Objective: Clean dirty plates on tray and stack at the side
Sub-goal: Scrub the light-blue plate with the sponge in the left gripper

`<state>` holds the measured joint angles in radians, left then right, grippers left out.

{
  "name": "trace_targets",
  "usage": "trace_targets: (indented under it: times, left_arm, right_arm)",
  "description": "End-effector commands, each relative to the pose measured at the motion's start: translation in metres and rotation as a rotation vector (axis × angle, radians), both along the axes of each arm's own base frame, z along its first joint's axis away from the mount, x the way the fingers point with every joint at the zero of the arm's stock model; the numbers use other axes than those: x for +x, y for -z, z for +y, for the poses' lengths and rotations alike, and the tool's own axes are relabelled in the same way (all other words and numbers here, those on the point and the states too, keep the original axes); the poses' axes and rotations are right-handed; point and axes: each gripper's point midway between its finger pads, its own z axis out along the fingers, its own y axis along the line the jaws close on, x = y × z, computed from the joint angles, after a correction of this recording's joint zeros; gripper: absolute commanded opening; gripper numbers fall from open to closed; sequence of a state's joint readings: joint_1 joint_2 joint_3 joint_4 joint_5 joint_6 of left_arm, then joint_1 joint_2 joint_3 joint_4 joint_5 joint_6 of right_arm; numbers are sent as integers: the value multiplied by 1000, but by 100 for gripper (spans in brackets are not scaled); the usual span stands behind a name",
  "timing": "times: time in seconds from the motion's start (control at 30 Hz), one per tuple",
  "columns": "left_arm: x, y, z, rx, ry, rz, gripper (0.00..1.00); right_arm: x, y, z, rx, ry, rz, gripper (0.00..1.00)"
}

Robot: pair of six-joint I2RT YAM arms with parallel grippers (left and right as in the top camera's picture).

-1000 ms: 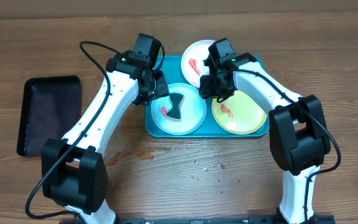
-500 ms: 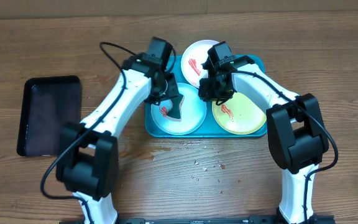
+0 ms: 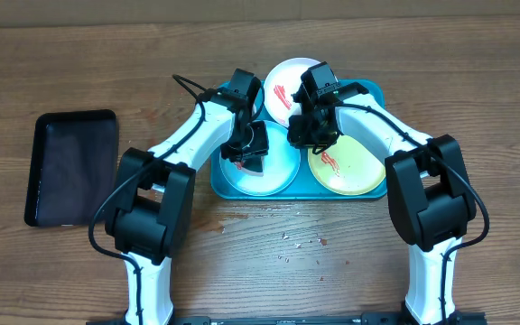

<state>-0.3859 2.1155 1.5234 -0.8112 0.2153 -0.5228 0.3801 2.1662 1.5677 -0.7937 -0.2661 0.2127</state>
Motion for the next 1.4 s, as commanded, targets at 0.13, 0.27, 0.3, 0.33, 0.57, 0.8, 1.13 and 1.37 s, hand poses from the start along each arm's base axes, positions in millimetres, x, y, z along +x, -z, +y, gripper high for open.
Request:
trace_targets:
  times: [0.13,0.27,0.3,0.33,0.57,0.8,1.13,1.37]
  left_arm:
    - [-6,4,-7,-38,56,14,4]
    - [-12,2,-16,-82,69,41,4]
    - [-15,1,-21,-103,77,51,4]
    - [-17,1,-24,-109,82,56,4]
    - [-24,11,-7,94,74,35,4]
    - [-14,12,43,382,14,-33,4]
    - [14,-12,84,599,-39,-151,4]
    - [32,-46,55,436,-49,-157,4]
  right_arm:
    - [-2,5,2,6,-4,10,22]
    - [-1,4,3,15,-5,5,22]
    - [-1,4,3,16,-5,4,22]
    - [-1,4,4,17,-4,3,22]
    - [-1,4,5,24,-3,5,22]
    - [-1,3,5,25,4,7,22]
    - [-1,4,5,25,11,10,16]
    - [-1,3,5,26,11,10,15]
